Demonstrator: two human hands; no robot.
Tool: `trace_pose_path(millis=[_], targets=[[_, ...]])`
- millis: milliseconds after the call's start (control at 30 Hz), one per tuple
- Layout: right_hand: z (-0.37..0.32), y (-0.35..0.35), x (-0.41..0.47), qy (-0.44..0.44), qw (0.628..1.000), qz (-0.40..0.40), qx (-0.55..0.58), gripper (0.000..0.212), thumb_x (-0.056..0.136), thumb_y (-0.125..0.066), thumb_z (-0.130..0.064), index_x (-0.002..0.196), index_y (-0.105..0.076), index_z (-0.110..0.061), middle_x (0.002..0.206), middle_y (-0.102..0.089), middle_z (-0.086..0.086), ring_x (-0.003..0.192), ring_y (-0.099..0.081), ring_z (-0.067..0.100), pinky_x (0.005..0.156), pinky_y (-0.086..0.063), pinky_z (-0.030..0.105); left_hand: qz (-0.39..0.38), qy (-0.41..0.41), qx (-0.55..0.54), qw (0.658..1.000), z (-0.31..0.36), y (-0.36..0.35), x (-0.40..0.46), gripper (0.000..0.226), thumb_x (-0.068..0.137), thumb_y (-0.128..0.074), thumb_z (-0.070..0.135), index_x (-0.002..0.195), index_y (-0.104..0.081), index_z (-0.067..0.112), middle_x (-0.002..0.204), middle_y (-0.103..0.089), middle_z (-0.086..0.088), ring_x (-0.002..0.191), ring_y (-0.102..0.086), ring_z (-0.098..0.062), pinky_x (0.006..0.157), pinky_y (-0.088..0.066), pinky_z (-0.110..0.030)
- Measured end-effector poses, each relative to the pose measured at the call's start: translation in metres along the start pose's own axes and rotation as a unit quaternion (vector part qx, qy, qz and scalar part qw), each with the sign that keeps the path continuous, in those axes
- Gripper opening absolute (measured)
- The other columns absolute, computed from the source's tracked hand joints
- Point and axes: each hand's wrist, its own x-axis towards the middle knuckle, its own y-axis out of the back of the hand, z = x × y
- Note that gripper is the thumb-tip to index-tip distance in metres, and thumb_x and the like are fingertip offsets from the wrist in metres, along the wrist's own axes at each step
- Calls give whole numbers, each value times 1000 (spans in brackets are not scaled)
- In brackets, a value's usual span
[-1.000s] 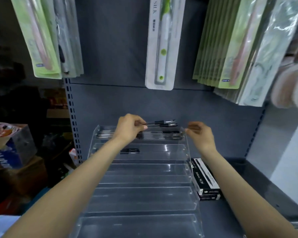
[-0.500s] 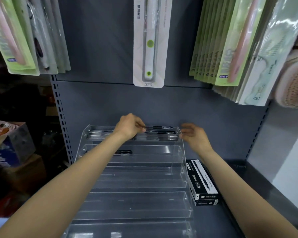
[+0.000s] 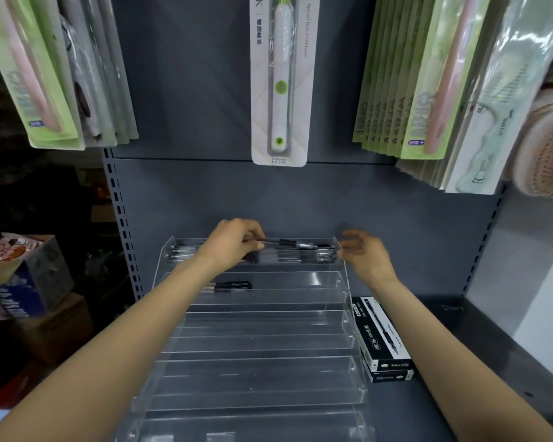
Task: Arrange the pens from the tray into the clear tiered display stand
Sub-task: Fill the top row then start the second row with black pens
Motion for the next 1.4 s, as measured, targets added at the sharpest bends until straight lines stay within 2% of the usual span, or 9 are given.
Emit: trace_pose_path(millis=[133,333,567,700,900,1000,1133,1267,1400], targets=[[-4,-5,-4,14,999,27,-39,40,88,-57,4,127,-51,-6,113,-65,12,89,-56,13,75,-38,14,6,25,9,1000,-3,4,-1,8,81,-71,13,89,-68,11,91,-70,-7,91,-63,-16,84,-46,-23],[-7,-7,-7,22,997,34,-65,39,88,-54,5,127,-51,-4,114,-66,13,91,-59,15,80,-39,18,19,55,-2,998,-7,7,2,11,77,-75,15,85,-69,15,80,-67,-2,82,-63,-15,73,-42,-20],[-6,-8,-8,16,998,44,-46,37,89,-56,2,125,-52,-5,112,-66,11,86,-57,12,75,-38,14,2,64,5,998,-9,10,7,11,77,-75,15,85,-68,16,82,-65,-1,85,-63,-17,82,-48,-26],[-5,-6,-8,11,999,40,-33,37,89,-57,2,124,-52,-5,112,-66,11,85,-57,11,76,-39,15,-1,70,-5,998,-12,11,6,11,77,-75,15,83,-67,19,83,-66,-1,85,-62,-15,80,-44,-23],[-6,-4,-6,8,999,28,-35,38,89,-57,2,126,-51,-5,114,-65,12,89,-56,12,81,-40,18,72,36,-36,996,-3,2,7,4,79,-72,15,82,-69,16,78,-67,0,81,-62,-11,73,-41,-17],[-5,-3,-7,12,999,25,-40,38,89,-57,1,126,-50,-5,115,-65,11,90,-56,11,80,-40,16,47,18,-28,998,6,-8,9,15,81,-71,15,95,-72,11,89,-70,-2,87,-62,-10,78,-41,-14],[-4,-2,-6,17,998,21,-53,39,89,-59,-1,126,-51,-6,115,-65,10,90,-55,10,79,-39,15,25,14,-30,999,11,-15,12,20,81,-72,14,100,-72,10,102,-72,-7,101,-64,-16,93,-45,-23],[-4,-2,-6,23,998,21,-56,38,89,-57,0,126,-50,-6,115,-65,10,89,-55,11,73,-37,8,12,16,-28,999,13,-20,13,22,81,-71,16,103,-72,11,106,-71,-6,104,-62,-16,95,-44,-22],[-2,-3,-6,36,998,26,-53,35,88,-56,3,121,-55,-9,113,-65,10,88,-58,12,75,-41,13,-25,16,-25,999,12,-23,15,26,82,-70,18,107,-71,11,112,-69,-4,108,-60,-14,97,-41,-20]])
